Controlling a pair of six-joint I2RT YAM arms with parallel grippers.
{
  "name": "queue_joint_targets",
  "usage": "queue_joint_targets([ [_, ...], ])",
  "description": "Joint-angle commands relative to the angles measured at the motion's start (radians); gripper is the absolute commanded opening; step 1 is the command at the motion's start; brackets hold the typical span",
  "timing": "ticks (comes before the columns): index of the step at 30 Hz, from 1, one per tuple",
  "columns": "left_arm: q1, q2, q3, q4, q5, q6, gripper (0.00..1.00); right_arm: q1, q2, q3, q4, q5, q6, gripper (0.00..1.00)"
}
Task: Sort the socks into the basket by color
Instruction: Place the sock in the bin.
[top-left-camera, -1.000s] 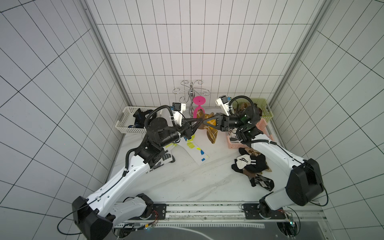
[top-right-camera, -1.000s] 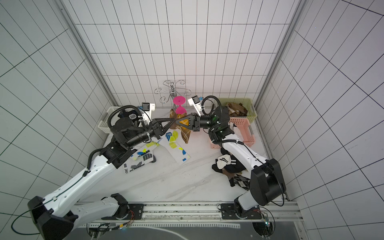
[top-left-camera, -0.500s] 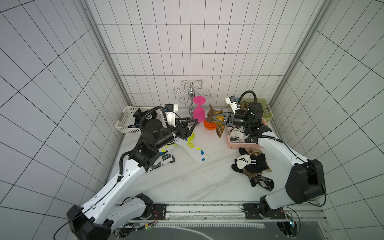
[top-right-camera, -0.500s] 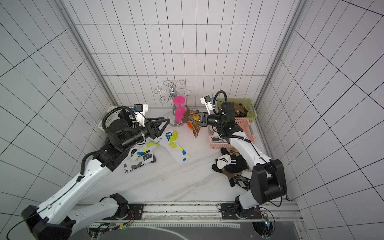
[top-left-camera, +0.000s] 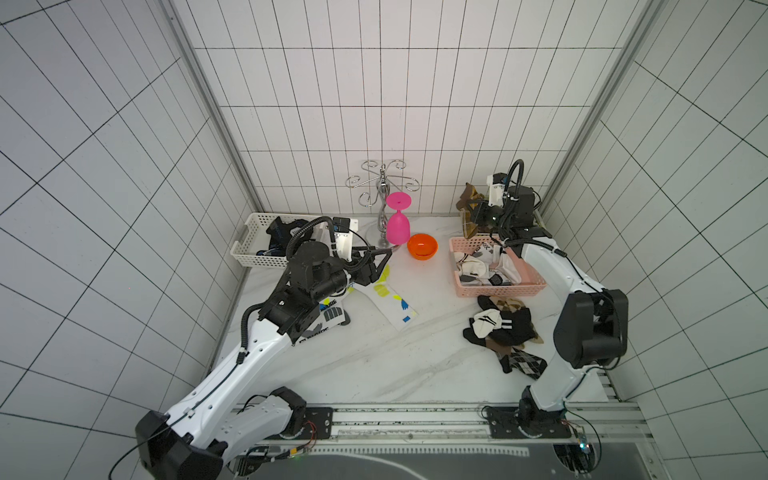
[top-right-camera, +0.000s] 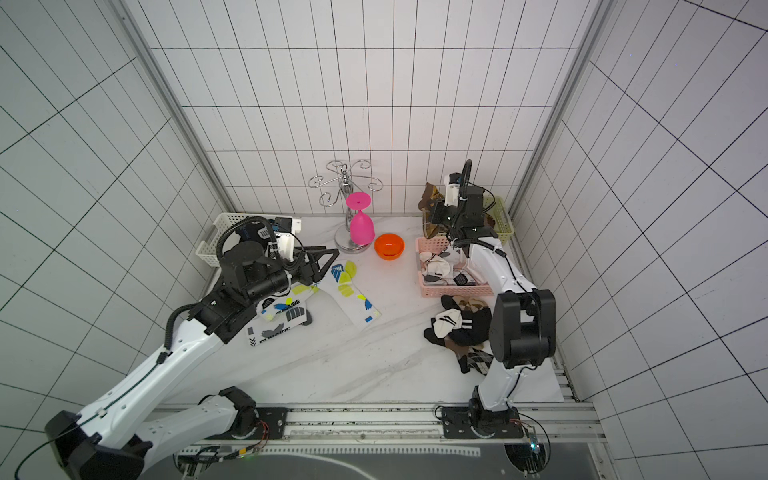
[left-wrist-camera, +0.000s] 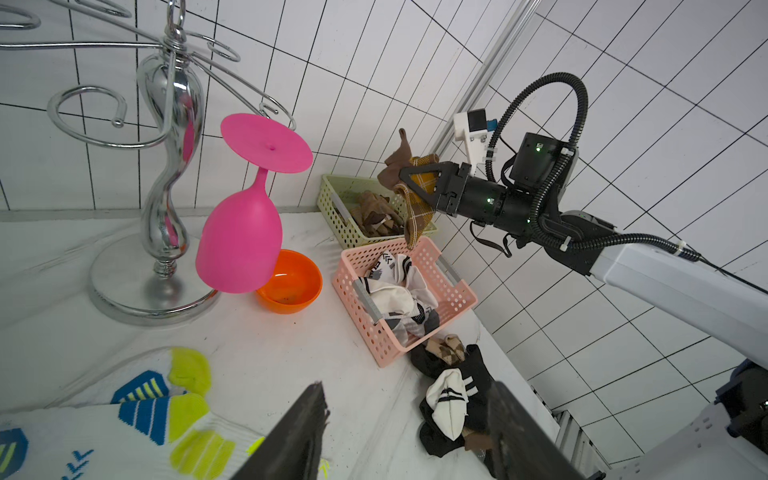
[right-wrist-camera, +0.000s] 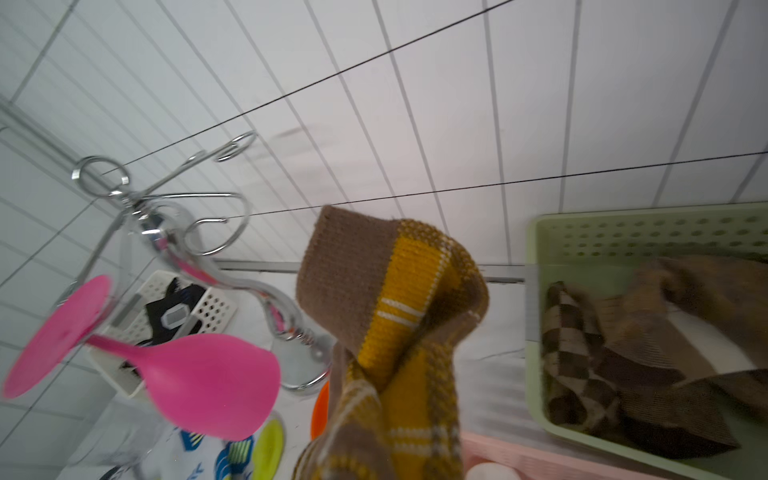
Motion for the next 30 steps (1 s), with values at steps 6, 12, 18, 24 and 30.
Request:
queue_joint_targets([
  [6,0.016,-0.016,-0.036,-0.008,-0.012,0.006,0.63,-0.068,0.185,0.164,0.304,0.315,-0.158,0.0],
  [12,0.031,0.009,-0.04,0.008,-0.026,-0.006,0.63,-0.105,0.338,0.257,0.442,0.426,-0.187,0.0],
  [18,0.042,0.086,-0.025,0.047,-0.009,-0.024,0.63,-0.122,0.467,0.312,0.596,0.518,-0.247,0.0],
  [24,0.054,0.175,0.006,0.079,0.016,-0.035,0.63,-0.171,0.585,0.417,0.59,0.535,-0.224,0.0],
  [30,0.068,0.248,0.031,0.11,0.037,-0.043,0.63,-0.224,0.699,0.58,0.426,0.46,-0.192,0.0],
])
